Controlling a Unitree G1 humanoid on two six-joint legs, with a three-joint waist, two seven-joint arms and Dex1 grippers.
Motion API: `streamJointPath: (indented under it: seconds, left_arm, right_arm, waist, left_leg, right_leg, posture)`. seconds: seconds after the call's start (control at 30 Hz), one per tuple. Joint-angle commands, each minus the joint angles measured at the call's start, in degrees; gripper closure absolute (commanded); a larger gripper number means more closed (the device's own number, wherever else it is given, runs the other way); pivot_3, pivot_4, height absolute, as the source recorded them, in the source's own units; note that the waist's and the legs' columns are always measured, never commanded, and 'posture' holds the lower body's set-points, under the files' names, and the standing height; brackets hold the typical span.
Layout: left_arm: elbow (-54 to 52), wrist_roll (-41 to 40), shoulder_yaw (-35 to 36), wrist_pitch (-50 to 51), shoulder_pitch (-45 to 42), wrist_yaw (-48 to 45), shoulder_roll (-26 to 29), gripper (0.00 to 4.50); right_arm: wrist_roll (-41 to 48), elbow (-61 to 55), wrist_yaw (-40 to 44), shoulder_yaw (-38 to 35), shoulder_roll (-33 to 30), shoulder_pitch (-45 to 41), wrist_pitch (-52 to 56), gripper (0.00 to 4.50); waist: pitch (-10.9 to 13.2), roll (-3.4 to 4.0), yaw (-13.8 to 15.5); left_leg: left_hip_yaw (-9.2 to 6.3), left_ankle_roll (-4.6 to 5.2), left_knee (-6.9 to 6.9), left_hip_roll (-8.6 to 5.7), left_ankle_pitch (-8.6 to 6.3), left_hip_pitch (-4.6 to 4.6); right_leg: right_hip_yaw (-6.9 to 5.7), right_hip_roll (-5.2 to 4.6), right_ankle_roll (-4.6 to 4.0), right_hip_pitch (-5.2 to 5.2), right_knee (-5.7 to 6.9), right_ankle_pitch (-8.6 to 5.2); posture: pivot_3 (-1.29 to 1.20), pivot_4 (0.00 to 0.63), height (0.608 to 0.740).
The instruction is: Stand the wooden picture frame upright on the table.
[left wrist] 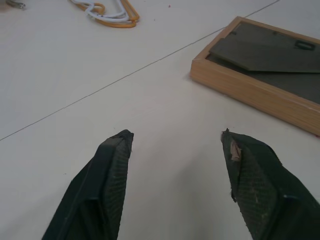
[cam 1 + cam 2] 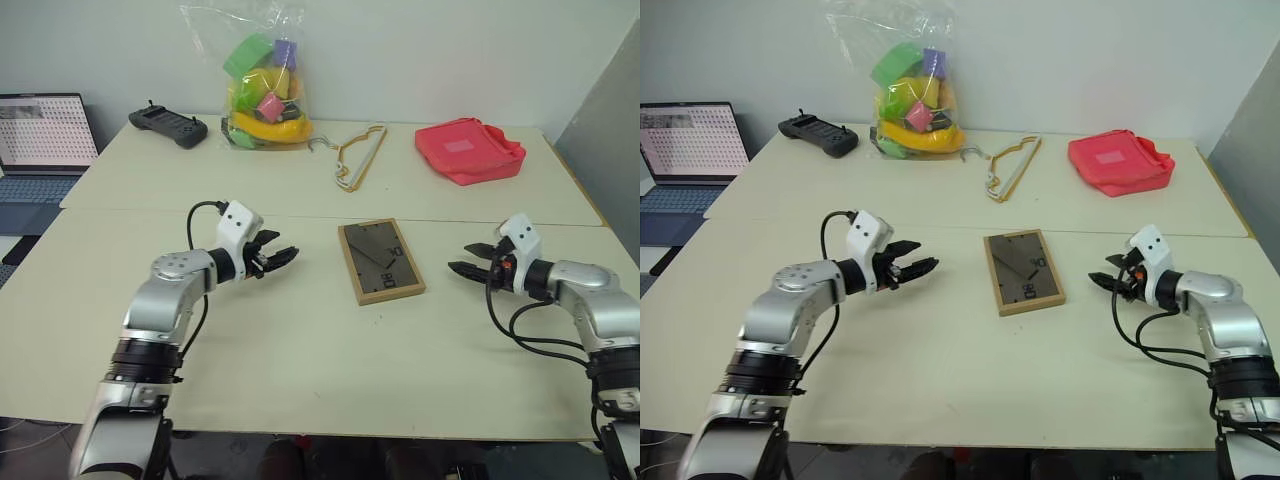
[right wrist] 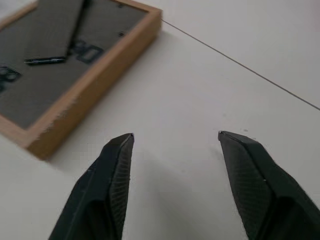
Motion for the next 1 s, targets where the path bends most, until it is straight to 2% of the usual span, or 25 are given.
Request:
streamJointPath:
  seconds: [0.03, 0.2, 0.27, 0.33, 0.43, 0.57, 1.0]
  left_arm:
    - [1.5, 2.5, -1.9, -1.1, -1.9, 5.5, -4.8, 2.42]
    - [3.6, 4.6, -4.3, -1.9, -2.2, 9.5, -11.4, 3.64]
    - [3.9, 5.2, -5.6, -2.1, -2.0, 9.6, -13.2, 4.08]
    - [3.8, 5.7, -7.2, -1.6, -1.6, 9.5, -14.7, 4.48]
    - [1.7, 6.2, -9.4, 0.1, -0.9, 8.5, -15.6, 4.48]
    - [-2.4, 6.4, -10.7, 3.0, 1.1, 6.8, -14.1, 4.48]
    - [-30.1, 2.6, -11.1, 17.1, 15.7, -2.9, 4.1, 4.48]
  right_arm:
    - [-2.6, 2.5, -4.1, -0.3, 1.9, -2.2, -4.5, 2.69]
    - [-3.2, 0.6, -4.9, 0.8, 5.2, -1.2, -5.1, 4.08]
    - [-3.3, -0.8, -4.5, 1.5, 6.1, -0.4, -5.0, 4.50]
    - [-3.2, -3.2, -3.9, 2.7, 7.1, 0.4, -3.8, 4.50]
    - [-2.2, -9.0, -3.2, 4.9, 8.9, 2.6, 0.6, 4.50]
    - [-1.4, -16.1, -3.2, 6.4, 10.6, 5.7, 4.6, 4.50]
    - [1.8, -34.5, -1.0, 11.2, 9.8, 12.8, 15.9, 4.50]
  waist:
    - [0.0, 0.00, 0.0]
    - [0.0, 0.01, 0.0]
    - [0.0, 0.01, 0.0]
    - [0.0, 0.01, 0.0]
    - [0.0, 0.06, 0.1]
    - [-0.1, 0.13, 0.1]
    - [-0.1, 0.22, -0.1]
  left_leg:
    - [-0.01, 0.01, 0.00, 0.00, 0.01, 0.00]
    - [-0.04, -0.17, -0.01, 0.03, 0.11, -0.15]
    - [-0.05, -0.20, -0.01, 0.03, 0.13, -0.17]
    - [-0.07, -0.21, -0.01, 0.02, 0.13, -0.17]
    - [-0.11, -0.21, 0.00, 0.01, 0.14, -0.17]
    - [-0.26, -0.19, 0.00, 0.00, 0.15, -0.19]
    - [-0.50, -0.08, -0.03, 0.02, 0.12, -0.15]
  right_leg:
    - [-0.01, 0.00, 0.00, 0.00, 0.00, 0.00]
    - [-0.04, 0.00, -0.01, -0.10, -0.01, 0.00]
    - [-0.06, 0.00, -0.01, -0.11, -0.02, 0.00]
    - [-0.06, 0.00, -0.01, -0.10, -0.01, 0.00]
    - [-0.08, 0.00, -0.01, -0.08, 0.03, 0.00]
    - [-0.18, 0.00, -0.01, -0.06, 0.06, 0.00]
    - [-0.33, 0.08, -0.03, -0.01, 0.15, -0.01]
  posture:
    - [0.00, 0.150, 0.740]
    - [0.00, 0.150, 0.740]
    - [0.00, 0.150, 0.740]
    - [0.00, 0.150, 0.740]
    - [0.00, 0.150, 0.740]
    - [0.00, 0.150, 0.740]
    - [0.00, 0.150, 0.740]
